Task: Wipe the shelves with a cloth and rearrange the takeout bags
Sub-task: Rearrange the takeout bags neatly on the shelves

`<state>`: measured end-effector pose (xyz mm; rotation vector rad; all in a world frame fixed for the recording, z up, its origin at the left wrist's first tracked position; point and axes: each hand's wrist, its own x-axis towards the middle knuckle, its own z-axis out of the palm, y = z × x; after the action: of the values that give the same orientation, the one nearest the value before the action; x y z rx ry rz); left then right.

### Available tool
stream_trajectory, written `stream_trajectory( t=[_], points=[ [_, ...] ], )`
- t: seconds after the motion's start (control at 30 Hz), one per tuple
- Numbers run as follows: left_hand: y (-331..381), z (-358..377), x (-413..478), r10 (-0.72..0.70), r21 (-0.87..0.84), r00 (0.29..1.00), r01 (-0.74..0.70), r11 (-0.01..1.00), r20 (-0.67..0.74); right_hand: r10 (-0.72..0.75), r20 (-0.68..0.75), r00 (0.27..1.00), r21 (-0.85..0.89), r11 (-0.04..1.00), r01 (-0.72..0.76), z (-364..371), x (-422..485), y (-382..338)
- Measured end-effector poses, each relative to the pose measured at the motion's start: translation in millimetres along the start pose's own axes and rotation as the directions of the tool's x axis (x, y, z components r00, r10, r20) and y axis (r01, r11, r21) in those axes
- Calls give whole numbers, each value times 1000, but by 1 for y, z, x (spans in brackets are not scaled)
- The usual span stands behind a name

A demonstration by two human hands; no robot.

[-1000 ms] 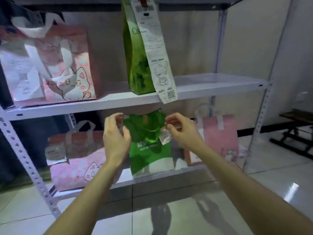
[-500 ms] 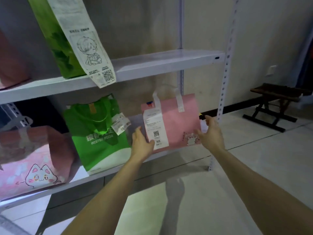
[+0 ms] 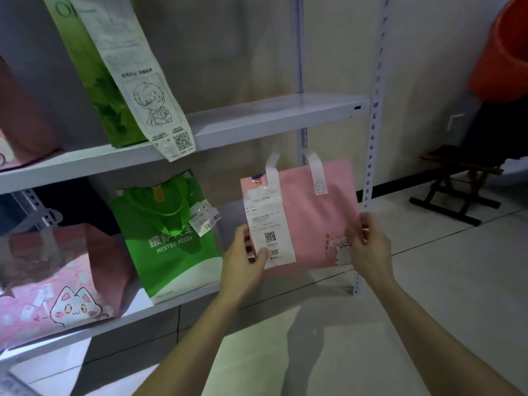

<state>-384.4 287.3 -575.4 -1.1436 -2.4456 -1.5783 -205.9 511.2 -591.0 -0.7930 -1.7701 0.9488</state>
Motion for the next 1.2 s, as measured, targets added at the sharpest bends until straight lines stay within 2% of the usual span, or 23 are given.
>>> stream_trajectory(
  t=[0.2, 0.37, 0.47, 0.67, 0.83, 0.9, 0.97, 1.07, 1.13, 1.2],
  points=[
    [82, -8, -4, 279, -36, 955, -284, 958, -105, -120, -318, 941, 104, 981, 161, -64, 6, -67],
    [152, -37, 26, 402, -4, 879, -417, 909, -257, -252, -402, 880, 108, 942, 319, -90, 56, -150],
    [184, -65, 57, 456, 36, 832, -470, 882, -314, -288, -410, 865, 111, 926, 361, -86, 93, -192],
    [223, -116, 111, 469, 207, 751, -423, 882, -464, -311, -303, 901, 115, 926, 359, -53, 162, -257],
    [240, -146, 155, 476, 281, 717, -384, 880, -509, -330, -314, 890, 191, 896, 400, -30, 201, -291],
    [239, -152, 171, 464, 294, 741, -362, 885, -486, -321, -272, 907, 239, 891, 386, -16, 214, -292],
    [230, -154, 182, 418, 302, 808, -310, 901, -417, -278, -116, 954, 251, 921, 299, 3, 224, -279],
    [201, -149, 189, 291, 295, 913, -205, 933, -287, -204, 150, 968, 77, 978, 194, 30, 231, -243],
    [183, -142, 187, 242, 316, 942, -163, 935, -231, -153, 219, 964, -9, 987, 159, 40, 232, -224],
    [170, -138, 185, 236, 333, 948, -157, 930, -214, -129, 231, 964, -22, 990, 138, 43, 234, -216]
  ],
)
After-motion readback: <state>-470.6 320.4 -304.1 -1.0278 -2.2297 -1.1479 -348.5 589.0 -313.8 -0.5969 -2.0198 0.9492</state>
